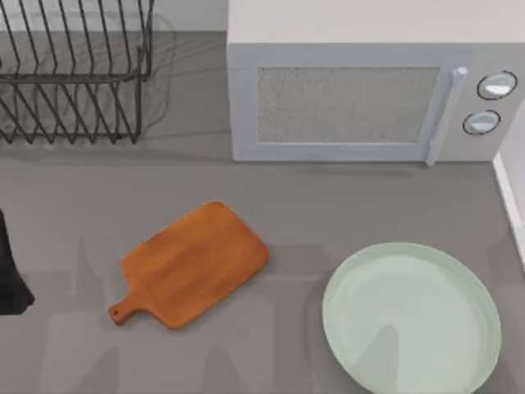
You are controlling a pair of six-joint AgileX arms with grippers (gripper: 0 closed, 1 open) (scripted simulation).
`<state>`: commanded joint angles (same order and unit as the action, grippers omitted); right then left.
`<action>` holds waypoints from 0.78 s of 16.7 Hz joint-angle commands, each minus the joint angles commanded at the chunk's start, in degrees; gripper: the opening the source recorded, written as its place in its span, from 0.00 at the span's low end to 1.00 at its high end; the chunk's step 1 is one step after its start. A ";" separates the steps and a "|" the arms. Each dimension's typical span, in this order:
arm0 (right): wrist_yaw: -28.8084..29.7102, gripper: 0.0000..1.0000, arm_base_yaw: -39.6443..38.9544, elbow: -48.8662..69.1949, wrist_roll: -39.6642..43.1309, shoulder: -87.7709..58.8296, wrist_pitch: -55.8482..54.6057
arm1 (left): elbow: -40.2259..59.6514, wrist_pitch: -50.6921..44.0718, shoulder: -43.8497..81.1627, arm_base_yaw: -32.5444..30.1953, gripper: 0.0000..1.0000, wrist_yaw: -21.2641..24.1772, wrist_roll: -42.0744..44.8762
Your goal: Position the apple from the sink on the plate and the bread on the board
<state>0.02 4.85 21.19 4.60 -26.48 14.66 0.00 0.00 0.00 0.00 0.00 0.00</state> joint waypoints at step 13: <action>0.06 1.00 11.78 51.61 11.18 -73.84 35.63 | 0.00 0.00 0.00 0.00 1.00 0.00 0.00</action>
<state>0.08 16.62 72.79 15.78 -100.33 50.29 0.00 0.00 0.00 0.00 0.00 0.00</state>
